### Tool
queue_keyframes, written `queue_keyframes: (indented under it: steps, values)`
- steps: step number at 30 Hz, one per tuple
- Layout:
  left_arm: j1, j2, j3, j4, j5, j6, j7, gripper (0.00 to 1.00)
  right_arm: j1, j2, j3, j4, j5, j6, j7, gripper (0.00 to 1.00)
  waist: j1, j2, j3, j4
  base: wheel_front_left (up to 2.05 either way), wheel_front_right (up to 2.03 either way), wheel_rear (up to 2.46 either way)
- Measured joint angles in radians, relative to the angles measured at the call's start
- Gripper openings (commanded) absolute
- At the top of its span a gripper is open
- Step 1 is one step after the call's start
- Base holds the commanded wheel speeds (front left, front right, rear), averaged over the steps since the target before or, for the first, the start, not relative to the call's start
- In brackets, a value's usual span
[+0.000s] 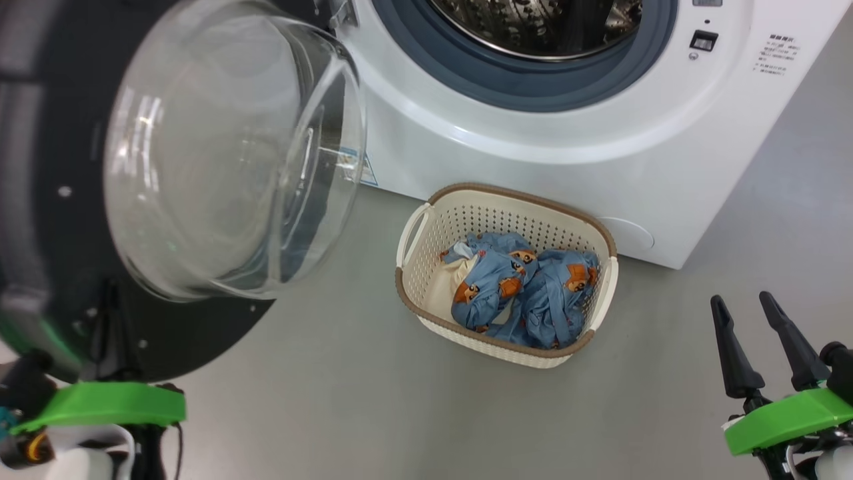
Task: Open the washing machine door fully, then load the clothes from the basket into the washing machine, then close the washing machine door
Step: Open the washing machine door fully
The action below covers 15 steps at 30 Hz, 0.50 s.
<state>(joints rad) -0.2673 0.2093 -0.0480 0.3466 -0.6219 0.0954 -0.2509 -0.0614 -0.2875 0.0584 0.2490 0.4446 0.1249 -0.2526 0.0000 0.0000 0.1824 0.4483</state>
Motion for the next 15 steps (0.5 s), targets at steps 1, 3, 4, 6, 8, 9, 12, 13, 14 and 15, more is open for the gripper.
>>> queue_keyframes:
  steps: [1, 3, 4, 6, 8, 9, 12, 13, 14, 15]
  values:
    - [-0.008, 0.000, 0.015, 0.010, 0.006, -0.005, 0.000, 0.00, -0.004, -0.001, 0.000, 0.000, 0.000, 0.000, 0.000, 1.00, 0.0000, 0.0000, 0.005, -0.001, 0.00, 0.00, 0.00]
    - [-0.025, 0.001, 0.042, 0.031, 0.018, -0.009, 0.000, 0.00, -0.016, -0.004, 0.000, -0.002, 0.000, 0.000, 0.000, 1.00, 0.0000, 0.0000, 0.015, -0.002, 0.00, 0.00, 0.00]
    - [-0.033, 0.001, 0.058, 0.043, 0.023, -0.016, 0.000, 0.00, -0.017, -0.007, -0.001, -0.005, 0.000, 0.000, 0.000, 1.00, 0.0000, 0.0000, 0.020, -0.003, 0.00, 0.00, 0.00]
    - [-0.049, 0.001, 0.091, 0.060, 0.043, -0.021, 0.000, 0.00, -0.017, -0.011, -0.001, -0.007, 0.000, 0.000, 0.000, 1.00, 0.0000, 0.0000, 0.030, -0.004, 0.00, 0.00, 0.00]
    - [-0.066, 0.002, 0.121, 0.076, 0.058, -0.026, 0.000, 0.00, -0.019, -0.017, -0.001, -0.008, 0.000, 0.000, 0.000, 1.00, 0.0000, 0.0000, 0.041, -0.005, 0.00, 0.00, 0.00]
    - [-0.076, 0.002, 0.136, 0.084, 0.064, -0.032, 0.000, 0.00, -0.020, -0.021, -0.001, -0.008, 0.000, 0.000, 0.000, 1.00, 0.0000, 0.0000, 0.046, -0.005, 0.00, 0.00, 0.00]
    - [-0.102, 0.004, 0.176, 0.109, 0.084, -0.044, 0.000, 0.00, -0.041, -0.029, -0.001, -0.008, -0.003, 0.000, 0.000, 1.00, 0.0000, 0.0000, 0.061, -0.006, 0.00, 0.00, 0.00]
    - [-0.110, 0.005, 0.190, 0.118, 0.092, -0.049, 0.000, 0.00, -0.046, -0.031, -0.001, -0.008, -0.005, 0.000, 0.000, 1.00, 0.0000, 0.0000, 0.066, -0.006, 0.00, 0.00, 0.00]
    - [-0.120, 0.005, 0.204, 0.128, 0.101, -0.054, 0.000, 0.00, -0.051, -0.032, -0.001, -0.008, -0.005, 0.000, 0.000, 1.00, 0.0000, 0.0000, 0.070, -0.005, 0.00, 0.00, 0.00]
    - [-0.129, 0.006, 0.219, 0.138, 0.108, -0.058, 0.000, 0.00, -0.054, -0.034, -0.001, -0.009, -0.005, 0.000, 0.000, 1.00, 0.0000, 0.0000, 0.074, -0.005, 0.00, 0.00, 0.00]
